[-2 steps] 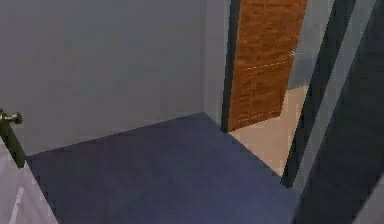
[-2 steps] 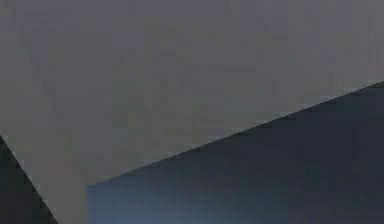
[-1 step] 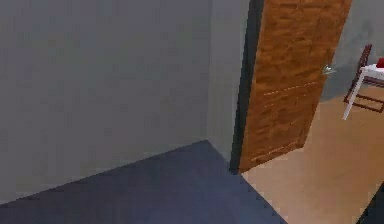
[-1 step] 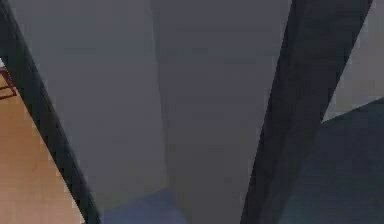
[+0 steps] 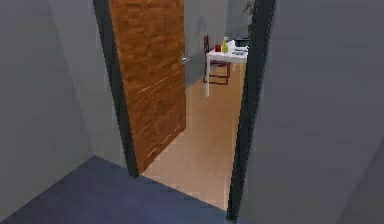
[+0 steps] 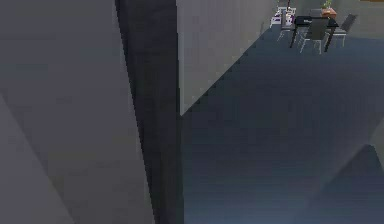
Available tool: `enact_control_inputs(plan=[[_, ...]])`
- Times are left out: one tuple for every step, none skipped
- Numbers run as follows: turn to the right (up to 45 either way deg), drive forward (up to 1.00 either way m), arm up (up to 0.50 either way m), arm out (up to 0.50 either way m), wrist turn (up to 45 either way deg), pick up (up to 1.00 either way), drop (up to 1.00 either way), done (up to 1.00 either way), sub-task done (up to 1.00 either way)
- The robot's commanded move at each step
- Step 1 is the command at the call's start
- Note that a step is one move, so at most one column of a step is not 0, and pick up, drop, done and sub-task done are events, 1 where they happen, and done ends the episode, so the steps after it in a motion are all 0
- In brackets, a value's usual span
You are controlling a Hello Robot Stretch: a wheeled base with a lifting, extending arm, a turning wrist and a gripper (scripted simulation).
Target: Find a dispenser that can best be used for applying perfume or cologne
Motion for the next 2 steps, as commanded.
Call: enact_control_inputs(plan=[[0.0, 0.05, 0.00, 0.00, 0.0, 0.00, 0.00, 0.00, 0.00], [-12.0, 0.00, 0.00, 0.00, 0.0, 0.00, 0.00, 0.00, 0.00]])
